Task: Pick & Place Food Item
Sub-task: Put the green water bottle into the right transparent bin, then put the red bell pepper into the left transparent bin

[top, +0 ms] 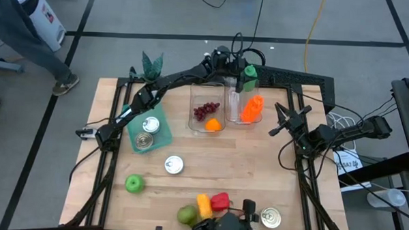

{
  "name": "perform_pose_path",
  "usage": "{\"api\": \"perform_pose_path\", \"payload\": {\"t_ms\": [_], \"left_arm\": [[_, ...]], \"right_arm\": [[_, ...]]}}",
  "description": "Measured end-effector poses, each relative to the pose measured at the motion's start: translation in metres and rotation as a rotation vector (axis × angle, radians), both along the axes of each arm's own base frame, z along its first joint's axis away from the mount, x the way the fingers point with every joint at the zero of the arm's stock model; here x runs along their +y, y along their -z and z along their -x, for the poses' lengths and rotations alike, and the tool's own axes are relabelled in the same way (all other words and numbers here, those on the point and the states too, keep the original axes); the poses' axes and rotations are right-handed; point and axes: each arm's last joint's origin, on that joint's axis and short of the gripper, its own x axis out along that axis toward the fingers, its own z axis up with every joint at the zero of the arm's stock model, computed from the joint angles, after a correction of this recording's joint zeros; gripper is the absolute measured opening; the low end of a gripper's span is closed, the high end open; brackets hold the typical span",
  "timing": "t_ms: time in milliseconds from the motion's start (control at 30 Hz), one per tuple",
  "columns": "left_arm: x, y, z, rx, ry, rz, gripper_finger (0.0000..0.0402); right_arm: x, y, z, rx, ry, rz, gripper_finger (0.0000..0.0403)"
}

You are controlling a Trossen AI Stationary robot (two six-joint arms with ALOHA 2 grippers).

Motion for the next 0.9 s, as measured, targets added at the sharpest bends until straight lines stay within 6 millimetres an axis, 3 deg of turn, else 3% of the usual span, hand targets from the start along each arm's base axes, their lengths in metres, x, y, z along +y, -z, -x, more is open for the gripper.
{"api": "perform_pose_path", "payload": {"t_ms": [133, 267, 500, 600, 667, 733, 800, 900], "left_arm": [[0.000, 0.000, 0.000, -0.001, 0.015, 0.001, 0.0283], [0.000, 0.000, 0.000, -0.004, 0.015, 0.005, 0.0312], [0.000, -0.003, 0.000, -0.023, 0.016, 0.012, 0.0309], [0.000, -0.015, 0.004, -0.064, 0.051, 0.008, 0.0299], [0.000, -0.037, 0.012, -0.104, 0.106, 0.017, 0.0295], [-0.003, -0.074, 0.028, -0.142, 0.133, 0.030, 0.0294], [-0.011, -0.125, 0.054, -0.155, 0.149, 0.077, 0.0293], [-0.045, -0.217, 0.120, -0.143, 0.173, 0.089, 0.0283]], "right_arm": [[0.000, 0.000, 0.000, -0.001, 0.000, 0.000, 0.0018], [0.000, 0.000, 0.000, -0.001, -0.001, 0.000, 0.0018], [0.000, 0.000, 0.000, 0.000, -0.001, 0.000, 0.0018], [0.000, 0.000, 0.000, -0.001, -0.001, -0.001, 0.0018], [0.000, 0.000, 0.000, 0.000, 0.000, 0.000, 0.0018], [0.000, 0.000, 0.000, 0.004, 0.001, 0.000, 0.0018], [0.000, 0.001, -0.001, 0.007, -0.001, -0.003, 0.0018], [0.000, 0.002, -0.001, 0.006, -0.006, -0.014, 0.0018]]}}
